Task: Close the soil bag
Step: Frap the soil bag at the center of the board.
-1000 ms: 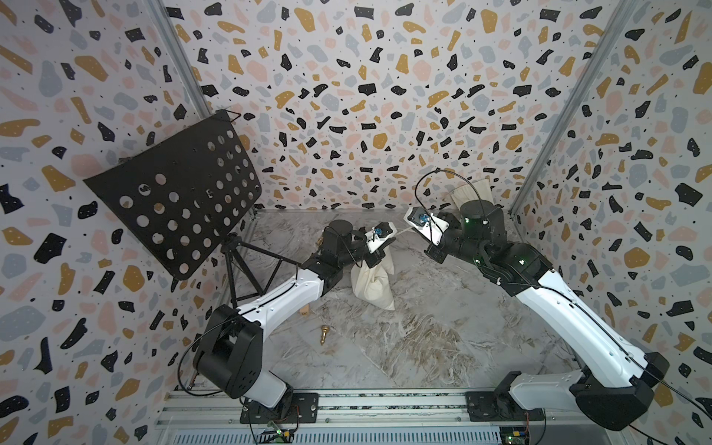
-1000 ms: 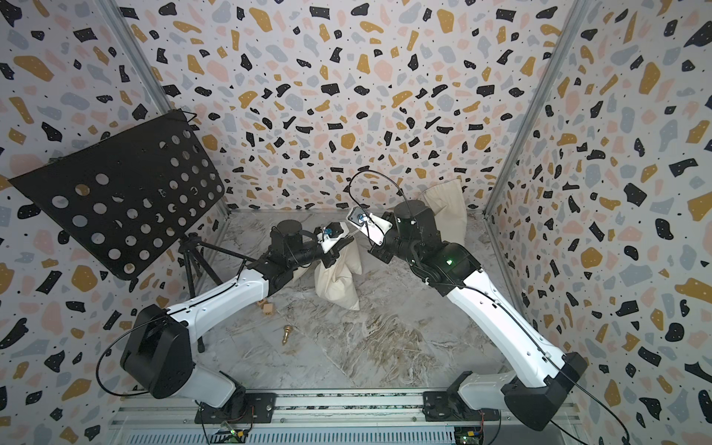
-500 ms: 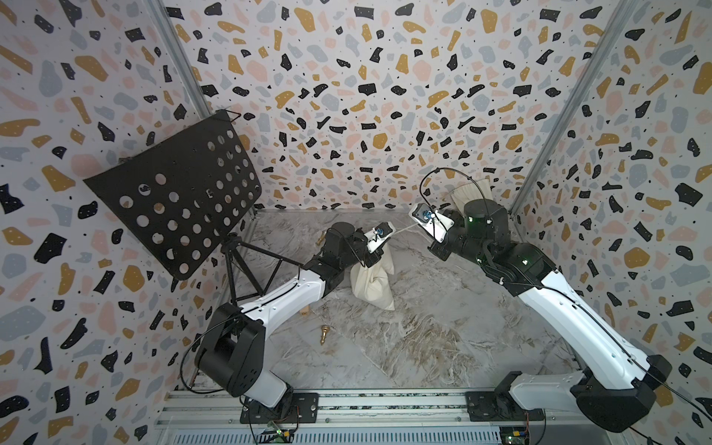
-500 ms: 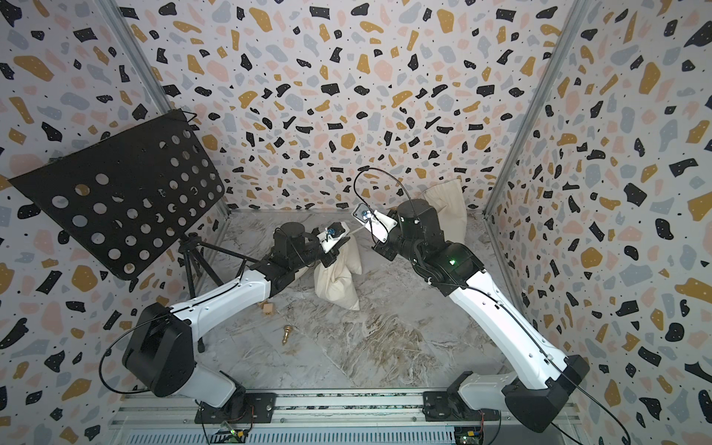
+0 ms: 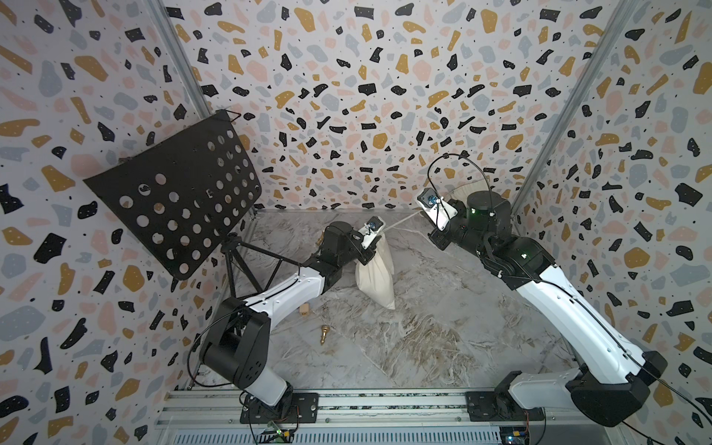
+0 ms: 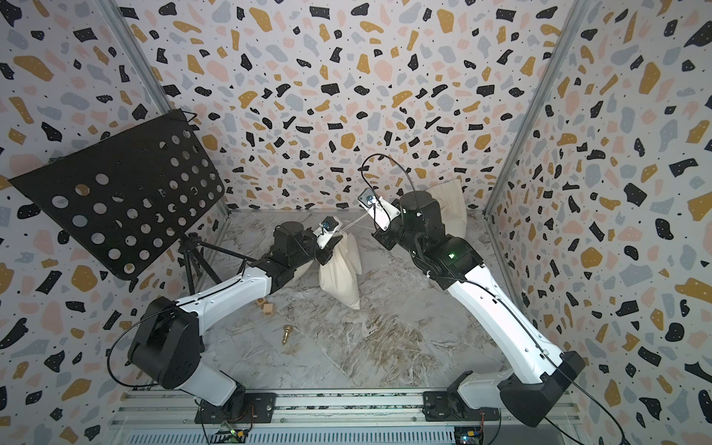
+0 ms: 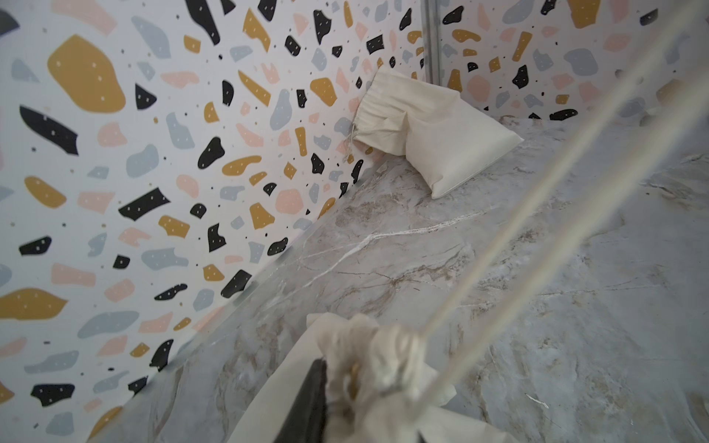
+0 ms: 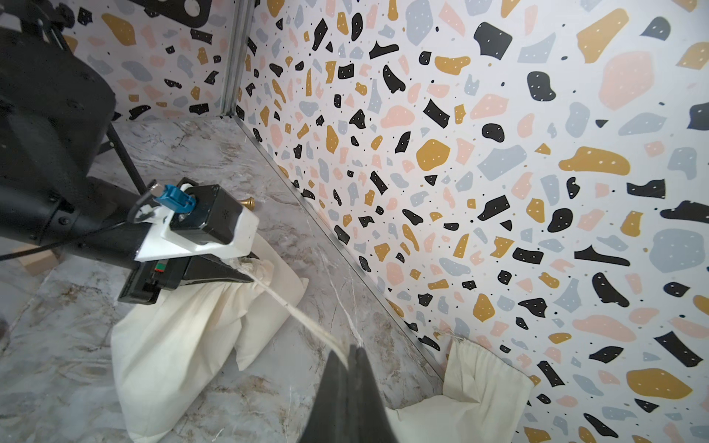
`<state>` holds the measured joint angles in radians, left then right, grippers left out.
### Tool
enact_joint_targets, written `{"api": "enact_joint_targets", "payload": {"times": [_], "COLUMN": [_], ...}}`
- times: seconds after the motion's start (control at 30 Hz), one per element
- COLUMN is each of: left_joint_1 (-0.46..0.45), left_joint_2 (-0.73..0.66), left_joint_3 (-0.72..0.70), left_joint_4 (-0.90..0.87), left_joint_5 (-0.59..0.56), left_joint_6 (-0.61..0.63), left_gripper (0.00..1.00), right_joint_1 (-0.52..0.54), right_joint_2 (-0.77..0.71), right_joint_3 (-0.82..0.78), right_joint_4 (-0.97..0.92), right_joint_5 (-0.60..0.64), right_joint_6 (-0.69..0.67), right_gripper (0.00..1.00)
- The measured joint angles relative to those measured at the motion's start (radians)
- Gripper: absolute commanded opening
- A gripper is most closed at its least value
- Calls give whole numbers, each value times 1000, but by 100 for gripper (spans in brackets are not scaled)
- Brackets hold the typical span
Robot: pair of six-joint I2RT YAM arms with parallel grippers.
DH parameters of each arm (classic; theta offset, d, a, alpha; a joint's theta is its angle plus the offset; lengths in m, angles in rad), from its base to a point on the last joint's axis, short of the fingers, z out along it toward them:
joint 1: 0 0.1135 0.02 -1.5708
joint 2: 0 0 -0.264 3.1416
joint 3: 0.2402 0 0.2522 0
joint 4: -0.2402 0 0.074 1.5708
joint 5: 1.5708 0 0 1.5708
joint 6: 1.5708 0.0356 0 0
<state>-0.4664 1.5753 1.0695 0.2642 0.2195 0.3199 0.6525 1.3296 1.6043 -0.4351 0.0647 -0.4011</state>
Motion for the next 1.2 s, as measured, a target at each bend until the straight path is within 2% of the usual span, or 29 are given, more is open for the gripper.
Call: {"api": "enact_joint_targets", "payload": {"times": [0.1,0.2,0.33,0.47,0.53,0.7,0.9,1.03,1.2], "left_joint_1": [34,50,69,74,74,71,35,3,-23], "left_joint_2": [1,-26,-135,-255,-310,-395,-400,-346,-199], "left_joint_3": [-2,-43,-129,-145,-145,-115,-16,102,327], "left_joint_4": [-51,-71,-123,-182,-192,-211,-258,-292,-379], "left_joint_5": [10,17,25,37,49,105,183,202,177], "left_joint_6": [-51,-85,-117,-133,-144,-159,-160,-160,-152], "left_gripper": [31,45,60,82,87,92,93,86,70], "right_joint_1": [-11,-17,-23,-28,-30,-31,-30,-23,-18], "right_joint_2": [51,111,174,185,185,185,183,179,166], "right_joint_3": [23,48,81,88,93,101,101,101,101], "right_joint_4": [43,86,142,177,183,182,175,165,150], "right_joint_5": [-27,-57,-110,-151,-168,-212,-266,-296,-320], "right_joint_6": [44,84,126,145,147,136,119,103,86], "right_gripper": [0,0,0,0,0,0,0,0,0]}}
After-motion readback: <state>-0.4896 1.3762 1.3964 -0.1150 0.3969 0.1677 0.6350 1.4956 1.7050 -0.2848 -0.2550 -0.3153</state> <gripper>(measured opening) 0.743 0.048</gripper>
